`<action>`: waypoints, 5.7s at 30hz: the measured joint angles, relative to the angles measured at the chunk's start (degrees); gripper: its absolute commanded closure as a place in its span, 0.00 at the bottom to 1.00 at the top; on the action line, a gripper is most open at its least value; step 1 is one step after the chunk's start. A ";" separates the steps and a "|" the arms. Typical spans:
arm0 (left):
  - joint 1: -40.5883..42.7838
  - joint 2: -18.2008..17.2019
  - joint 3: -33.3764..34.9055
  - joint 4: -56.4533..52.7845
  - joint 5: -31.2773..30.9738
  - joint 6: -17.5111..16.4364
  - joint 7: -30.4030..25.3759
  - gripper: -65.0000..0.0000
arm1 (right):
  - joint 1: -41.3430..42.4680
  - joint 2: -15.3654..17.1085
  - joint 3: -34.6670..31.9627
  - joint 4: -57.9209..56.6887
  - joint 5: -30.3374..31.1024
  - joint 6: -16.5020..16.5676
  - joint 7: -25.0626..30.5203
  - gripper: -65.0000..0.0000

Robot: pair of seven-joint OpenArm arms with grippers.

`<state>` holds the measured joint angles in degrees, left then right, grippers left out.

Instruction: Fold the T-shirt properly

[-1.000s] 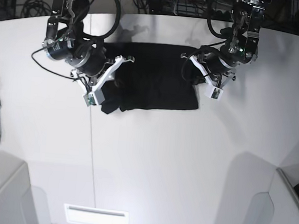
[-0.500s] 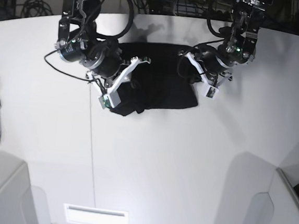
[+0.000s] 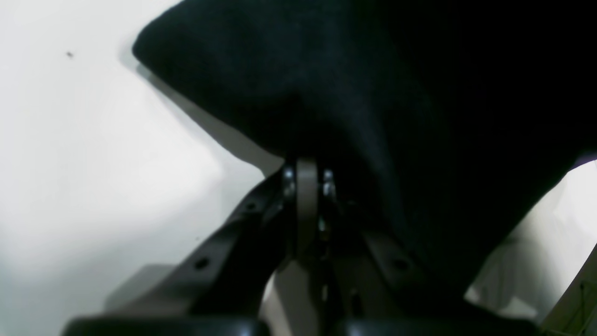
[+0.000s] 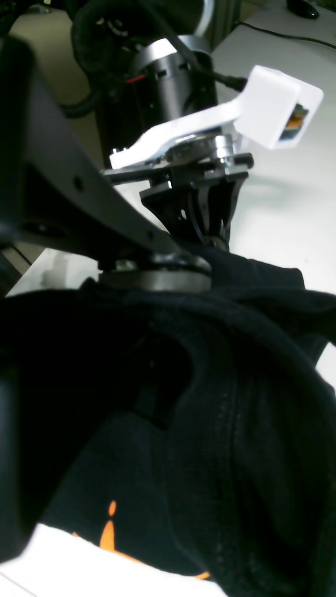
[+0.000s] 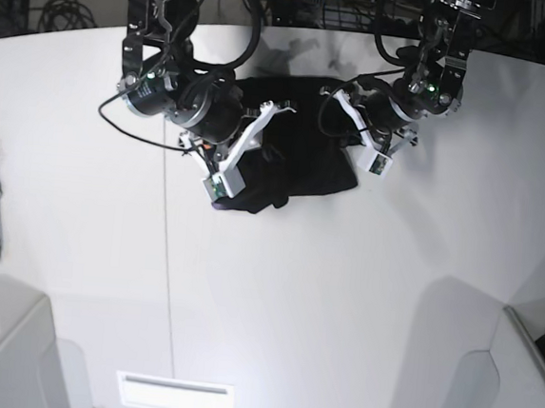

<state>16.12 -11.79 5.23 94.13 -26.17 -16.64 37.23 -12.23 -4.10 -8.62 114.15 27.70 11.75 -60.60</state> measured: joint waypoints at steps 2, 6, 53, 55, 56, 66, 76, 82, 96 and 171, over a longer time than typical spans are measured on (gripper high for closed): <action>-0.02 0.00 0.00 0.00 0.00 -0.02 0.02 1.00 | 0.42 0.00 0.00 -0.07 -0.13 0.00 -0.09 1.00; 0.04 -0.02 0.00 0.00 -0.02 -0.02 0.00 1.00 | 1.51 0.48 0.26 -0.26 -0.09 0.00 1.22 1.00; -1.31 -2.05 0.17 -0.13 -0.24 -0.24 0.87 1.00 | 2.62 9.68 3.91 -1.38 14.19 -1.27 8.57 1.00; -1.31 -2.05 0.15 -0.13 -0.26 -0.24 0.87 1.00 | 2.60 7.74 3.13 -2.38 10.93 -1.27 8.48 1.00; -1.31 -2.05 0.15 -0.13 -0.39 -0.24 0.92 1.00 | 2.54 6.82 3.08 -2.45 9.99 -1.25 8.37 1.00; -1.36 -2.16 0.04 -0.13 -0.44 -0.24 0.90 1.00 | 2.51 3.91 -5.14 -5.95 1.20 -1.18 12.59 1.00; -1.38 -2.19 0.00 -0.13 -0.42 -0.24 0.90 1.00 | 2.34 3.41 -8.28 -13.81 0.76 -1.40 17.59 1.00; -1.36 -2.21 0.00 -0.13 -0.42 -0.22 0.90 1.00 | 2.49 3.45 -8.28 -14.05 0.55 -1.40 17.73 1.00; -0.63 -2.99 -3.23 3.06 0.22 0.13 6.75 1.00 | 2.80 3.32 -8.48 -18.23 0.70 -1.42 18.03 1.00; 13.90 -7.10 -41.27 7.76 0.52 -15.37 13.03 1.00 | 18.25 9.84 -48.98 -9.88 1.92 -29.35 11.32 0.50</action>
<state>30.02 -18.90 -36.03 101.89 -25.65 -32.01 50.26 6.02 5.74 -57.60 104.27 29.63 -17.61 -49.28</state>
